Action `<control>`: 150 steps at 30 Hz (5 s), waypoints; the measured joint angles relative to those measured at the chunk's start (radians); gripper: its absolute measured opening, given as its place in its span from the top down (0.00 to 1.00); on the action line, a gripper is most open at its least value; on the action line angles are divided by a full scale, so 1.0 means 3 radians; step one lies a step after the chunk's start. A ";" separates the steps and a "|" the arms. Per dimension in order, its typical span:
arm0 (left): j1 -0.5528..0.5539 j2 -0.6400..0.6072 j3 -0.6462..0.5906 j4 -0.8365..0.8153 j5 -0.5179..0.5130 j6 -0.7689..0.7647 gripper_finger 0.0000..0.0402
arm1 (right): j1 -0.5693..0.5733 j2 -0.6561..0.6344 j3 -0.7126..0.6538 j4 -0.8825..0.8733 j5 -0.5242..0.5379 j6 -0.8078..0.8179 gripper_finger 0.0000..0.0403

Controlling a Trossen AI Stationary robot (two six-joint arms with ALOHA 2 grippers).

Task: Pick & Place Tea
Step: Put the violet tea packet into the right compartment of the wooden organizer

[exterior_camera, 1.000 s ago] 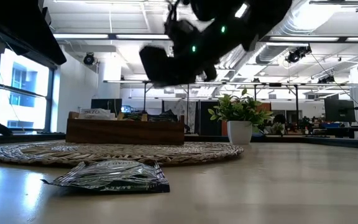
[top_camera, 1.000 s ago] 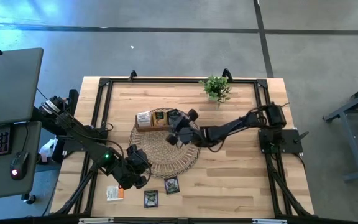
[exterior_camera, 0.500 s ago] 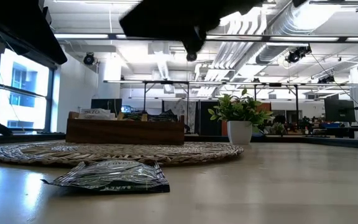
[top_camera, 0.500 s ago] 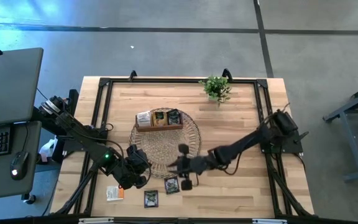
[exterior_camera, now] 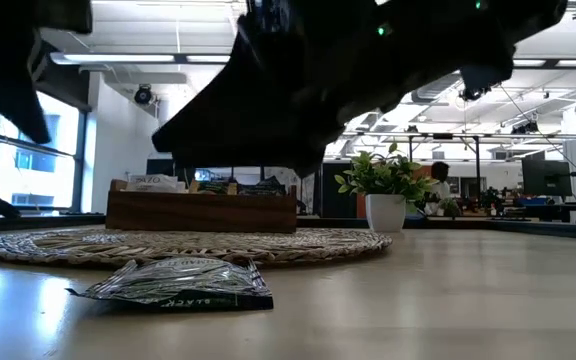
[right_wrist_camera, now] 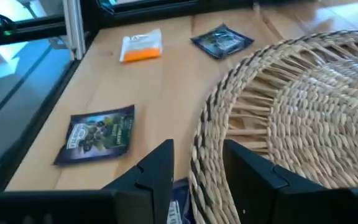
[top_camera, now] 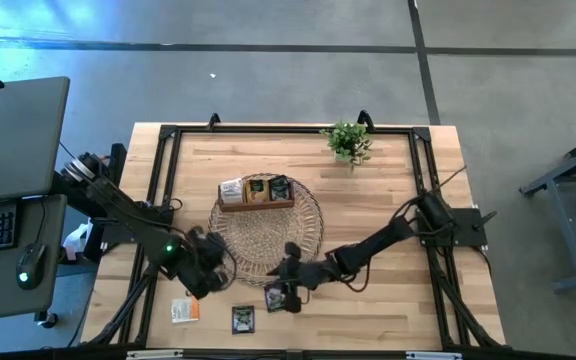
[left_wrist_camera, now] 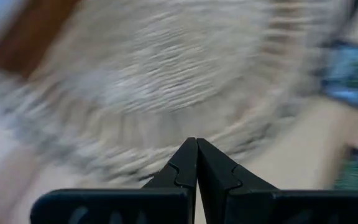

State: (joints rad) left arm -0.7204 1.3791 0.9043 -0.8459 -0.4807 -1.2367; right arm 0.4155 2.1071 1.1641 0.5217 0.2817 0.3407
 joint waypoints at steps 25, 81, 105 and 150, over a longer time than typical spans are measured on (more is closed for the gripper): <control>-0.0232 -0.0314 -0.0696 -0.0832 0.2154 -0.0810 0.99 | -0.0041 0.0001 0.0000 0.0247 -0.0014 -0.0029 0.67; -0.0344 0.0081 -0.0779 -0.0004 0.1574 -0.2068 0.55 | -0.0033 -0.0003 0.0000 0.0470 -0.0006 -0.0616 0.67; -0.0348 0.0298 -0.0771 0.0346 0.1370 -0.1022 0.93 | -0.0087 -0.0003 0.0000 0.0672 -0.0006 -0.0710 0.67; -0.0348 0.0301 -0.0983 0.1040 0.0595 0.0208 0.51 | -0.0096 -0.0003 0.0000 0.0671 -0.0015 -0.0616 0.67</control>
State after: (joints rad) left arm -0.8249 1.4693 0.6093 -0.5339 -0.3021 -1.1742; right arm 0.3866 2.1063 1.1641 0.7231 0.2771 0.1558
